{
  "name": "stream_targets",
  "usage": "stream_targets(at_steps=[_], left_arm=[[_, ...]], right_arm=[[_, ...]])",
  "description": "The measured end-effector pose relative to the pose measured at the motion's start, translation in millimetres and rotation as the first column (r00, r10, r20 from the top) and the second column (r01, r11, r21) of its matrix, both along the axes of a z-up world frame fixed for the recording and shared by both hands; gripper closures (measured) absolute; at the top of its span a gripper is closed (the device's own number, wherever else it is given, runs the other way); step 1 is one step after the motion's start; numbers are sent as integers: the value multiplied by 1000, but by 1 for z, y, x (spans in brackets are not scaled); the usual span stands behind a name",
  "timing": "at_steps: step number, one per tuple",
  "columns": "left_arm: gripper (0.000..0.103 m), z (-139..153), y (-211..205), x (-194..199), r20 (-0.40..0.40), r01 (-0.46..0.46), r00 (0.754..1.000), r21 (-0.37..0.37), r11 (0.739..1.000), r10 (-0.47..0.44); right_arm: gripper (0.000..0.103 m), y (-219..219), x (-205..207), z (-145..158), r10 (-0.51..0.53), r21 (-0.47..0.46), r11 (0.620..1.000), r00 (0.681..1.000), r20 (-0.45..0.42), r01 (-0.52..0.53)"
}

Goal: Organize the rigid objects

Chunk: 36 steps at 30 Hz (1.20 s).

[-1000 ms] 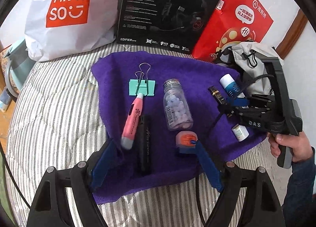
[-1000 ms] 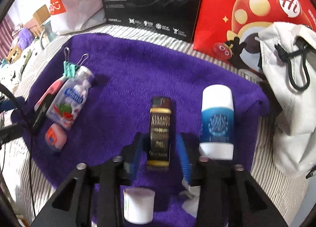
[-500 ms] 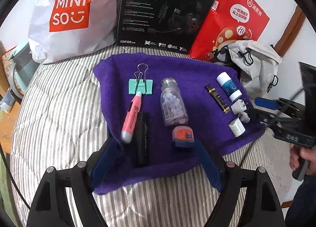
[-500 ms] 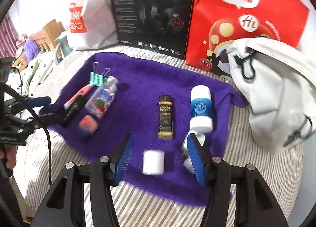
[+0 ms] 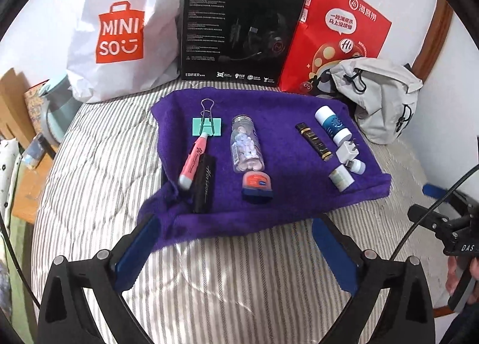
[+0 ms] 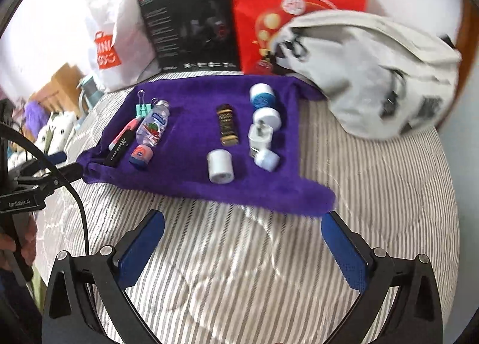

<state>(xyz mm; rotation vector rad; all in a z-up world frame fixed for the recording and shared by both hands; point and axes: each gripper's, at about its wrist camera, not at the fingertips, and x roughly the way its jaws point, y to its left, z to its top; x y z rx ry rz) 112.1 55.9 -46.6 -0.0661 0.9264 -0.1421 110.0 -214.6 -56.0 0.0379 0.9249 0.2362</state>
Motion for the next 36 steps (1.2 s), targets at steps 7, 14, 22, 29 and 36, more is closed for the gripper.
stream_targets(at_steps=[7,14,22,29,36], left_arm=[[1,3,-22,-32,-10,0,1000,44,999,0],[1,5,-39,-60,-22,-5,1000,72,997,6],[1,16,-42,-75,-16,-16,1000,60,998,17],[1,20,-43,-79,-10,-26,1000,81,996,26],[1,21,-50,-81,-1,-13,1000,121,993,13]], right_arm=[[0,-21,-34,8,-65,46,997,998,19,64],[0,-29,-60,8,-73,59,996,997,17,72],[0,-30,-74,11,-82,42,996,996,24,81],[0,-30,-80,14,-87,32,996,996,36,86],[0,-30,-81,14,-84,19,996,996,38,84]])
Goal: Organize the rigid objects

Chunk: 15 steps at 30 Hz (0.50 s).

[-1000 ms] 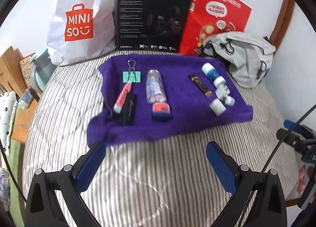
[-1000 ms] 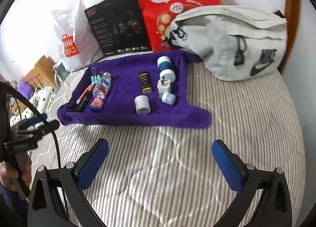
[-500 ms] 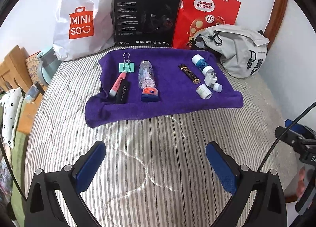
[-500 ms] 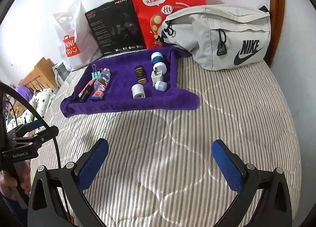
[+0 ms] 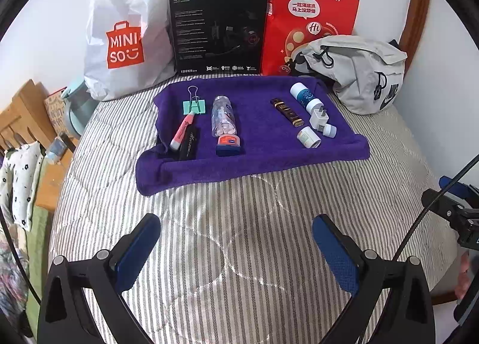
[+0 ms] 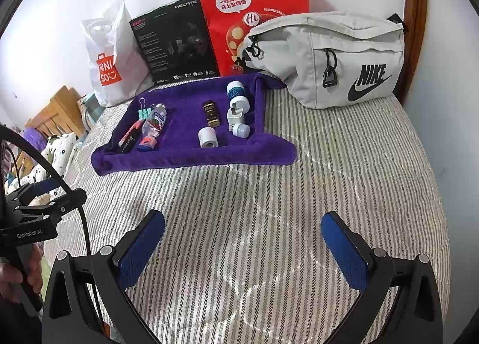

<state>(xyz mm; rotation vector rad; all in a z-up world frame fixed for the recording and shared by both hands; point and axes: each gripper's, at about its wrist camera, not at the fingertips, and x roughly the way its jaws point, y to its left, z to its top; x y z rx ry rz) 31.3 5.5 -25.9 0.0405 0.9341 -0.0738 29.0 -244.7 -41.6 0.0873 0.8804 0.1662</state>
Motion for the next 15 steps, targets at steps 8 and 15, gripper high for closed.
stream_targets(at_steps=[8,15], left_arm=[[1,5,-1,-1,6,2,1000,-13,1000,-2],[1,7,1,-4,10,-3,1000,-27,1000,3]], right_arm=[[0,2,-4,5,10,-2,1000,1000,16,-10],[0,3,-6,7,10,-6,1000,1000,18,-10]])
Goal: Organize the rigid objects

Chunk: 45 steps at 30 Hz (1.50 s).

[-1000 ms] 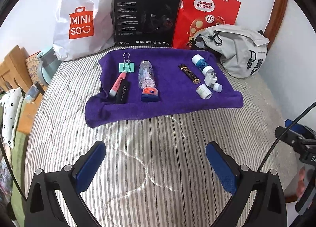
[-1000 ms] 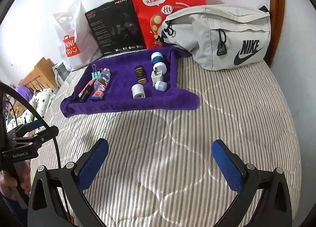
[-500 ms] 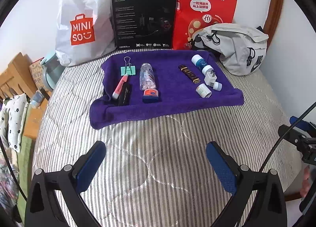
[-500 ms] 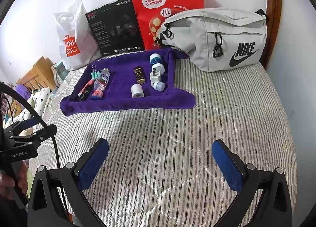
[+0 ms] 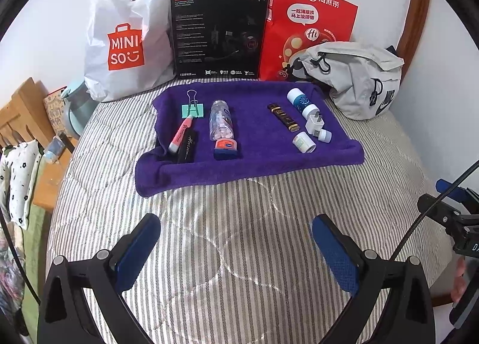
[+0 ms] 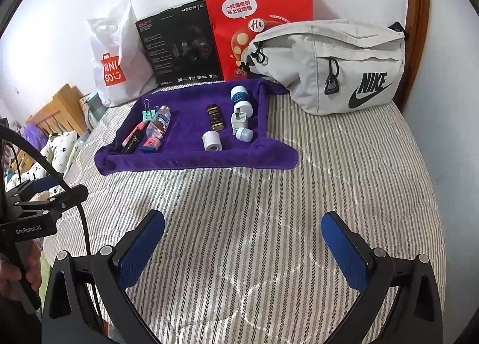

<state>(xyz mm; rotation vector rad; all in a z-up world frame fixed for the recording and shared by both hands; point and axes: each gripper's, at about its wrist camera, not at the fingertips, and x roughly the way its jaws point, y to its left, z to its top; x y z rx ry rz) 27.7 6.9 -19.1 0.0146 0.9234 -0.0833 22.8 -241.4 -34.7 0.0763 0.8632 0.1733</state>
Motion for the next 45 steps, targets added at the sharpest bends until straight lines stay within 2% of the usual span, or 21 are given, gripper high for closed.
stream_targets(at_steps=[13,45], left_arm=[[1,4,3,-4,18,-7,1000,-21,1000,7],[1,7,-1,-9,16,-6,1000,-13,1000,6]], right_arm=[[0,4,-5,1,9,-16,1000,1000,0,-9],[0,1,-9,2,7,-19,1000,1000,0,-7]])
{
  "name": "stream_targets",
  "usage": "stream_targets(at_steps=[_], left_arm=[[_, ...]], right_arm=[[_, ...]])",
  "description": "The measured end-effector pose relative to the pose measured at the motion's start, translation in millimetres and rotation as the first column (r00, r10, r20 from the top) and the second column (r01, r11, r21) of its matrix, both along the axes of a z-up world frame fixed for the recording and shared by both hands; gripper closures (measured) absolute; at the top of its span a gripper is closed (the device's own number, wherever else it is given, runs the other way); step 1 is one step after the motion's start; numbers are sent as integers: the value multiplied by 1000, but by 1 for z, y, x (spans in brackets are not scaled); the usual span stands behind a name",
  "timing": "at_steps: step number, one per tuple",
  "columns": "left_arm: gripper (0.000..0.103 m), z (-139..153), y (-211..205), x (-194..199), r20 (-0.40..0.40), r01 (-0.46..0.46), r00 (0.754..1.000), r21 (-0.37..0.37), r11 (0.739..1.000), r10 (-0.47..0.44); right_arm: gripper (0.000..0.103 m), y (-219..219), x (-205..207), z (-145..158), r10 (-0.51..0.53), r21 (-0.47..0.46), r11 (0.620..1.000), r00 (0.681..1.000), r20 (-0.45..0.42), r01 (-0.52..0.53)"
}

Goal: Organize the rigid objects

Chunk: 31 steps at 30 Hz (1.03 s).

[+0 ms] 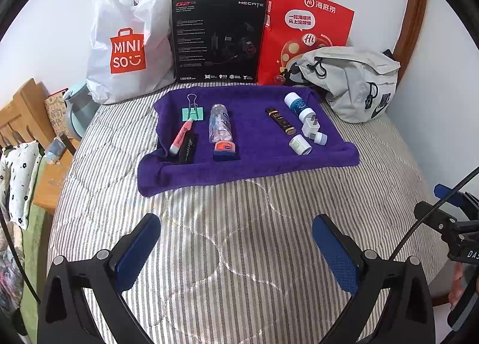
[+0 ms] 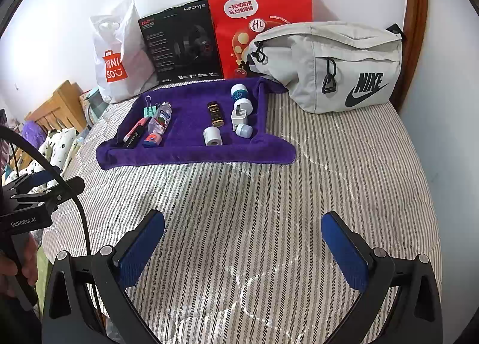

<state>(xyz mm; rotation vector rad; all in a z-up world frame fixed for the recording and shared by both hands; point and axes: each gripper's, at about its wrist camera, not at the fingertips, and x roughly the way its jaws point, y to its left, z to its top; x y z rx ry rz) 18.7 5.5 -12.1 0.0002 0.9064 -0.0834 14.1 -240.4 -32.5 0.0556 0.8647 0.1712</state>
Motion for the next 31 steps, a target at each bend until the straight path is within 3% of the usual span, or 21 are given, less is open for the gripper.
stream_targets(at_steps=[31], left_arm=[[1,3,-4,-2,15,3,1000,-11,1000,-2]], right_arm=[[0,0,-1,-2,0,2,1000,1000,-7,0]])
